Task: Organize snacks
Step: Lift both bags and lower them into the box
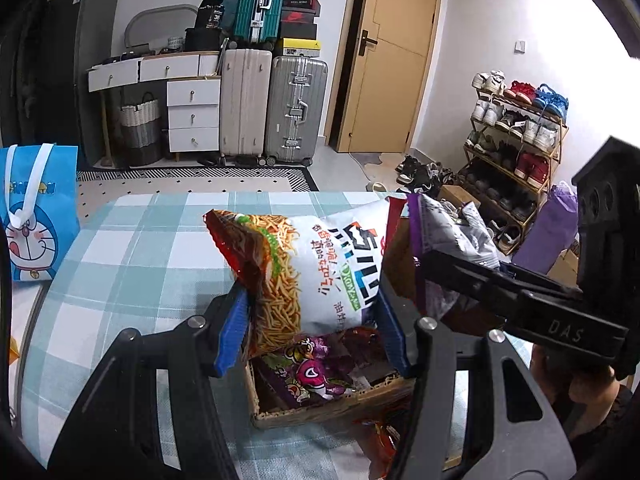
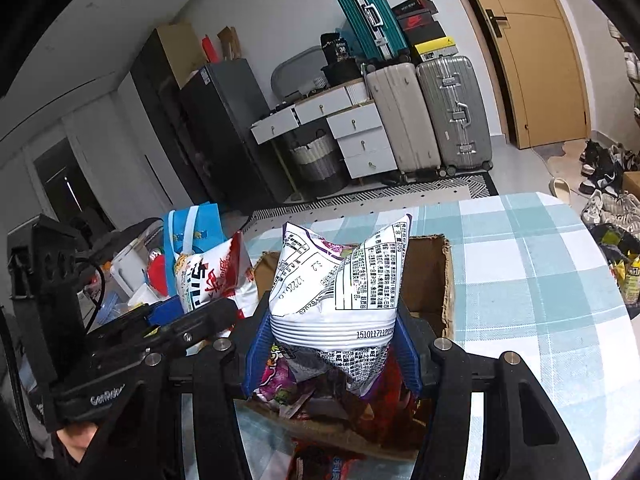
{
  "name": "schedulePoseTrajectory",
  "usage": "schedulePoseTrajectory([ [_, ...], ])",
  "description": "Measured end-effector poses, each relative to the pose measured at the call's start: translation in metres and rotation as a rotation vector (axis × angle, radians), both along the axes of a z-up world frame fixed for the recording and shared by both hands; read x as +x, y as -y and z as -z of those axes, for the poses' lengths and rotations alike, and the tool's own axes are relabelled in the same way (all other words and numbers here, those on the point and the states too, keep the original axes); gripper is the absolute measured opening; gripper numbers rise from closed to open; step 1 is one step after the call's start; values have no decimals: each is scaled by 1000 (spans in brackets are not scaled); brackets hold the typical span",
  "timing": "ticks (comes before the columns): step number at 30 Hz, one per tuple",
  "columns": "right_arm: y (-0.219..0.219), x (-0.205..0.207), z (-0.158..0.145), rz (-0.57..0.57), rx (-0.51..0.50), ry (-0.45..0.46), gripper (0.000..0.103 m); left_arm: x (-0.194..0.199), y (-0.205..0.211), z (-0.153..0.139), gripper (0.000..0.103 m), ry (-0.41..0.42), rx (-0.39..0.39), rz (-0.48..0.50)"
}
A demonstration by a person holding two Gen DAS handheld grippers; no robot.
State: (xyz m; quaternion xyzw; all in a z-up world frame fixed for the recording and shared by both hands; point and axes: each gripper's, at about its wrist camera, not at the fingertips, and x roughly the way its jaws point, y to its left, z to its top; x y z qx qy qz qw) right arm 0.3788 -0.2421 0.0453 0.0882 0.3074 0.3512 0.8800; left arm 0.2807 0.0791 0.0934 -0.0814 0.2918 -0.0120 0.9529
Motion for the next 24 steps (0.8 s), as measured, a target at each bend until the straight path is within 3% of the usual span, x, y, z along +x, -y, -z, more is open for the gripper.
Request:
schedulePoseTrajectory([
  [24,-18,20,17,-5,-84,-61,54,36,6,49,55,-63,-1,23],
])
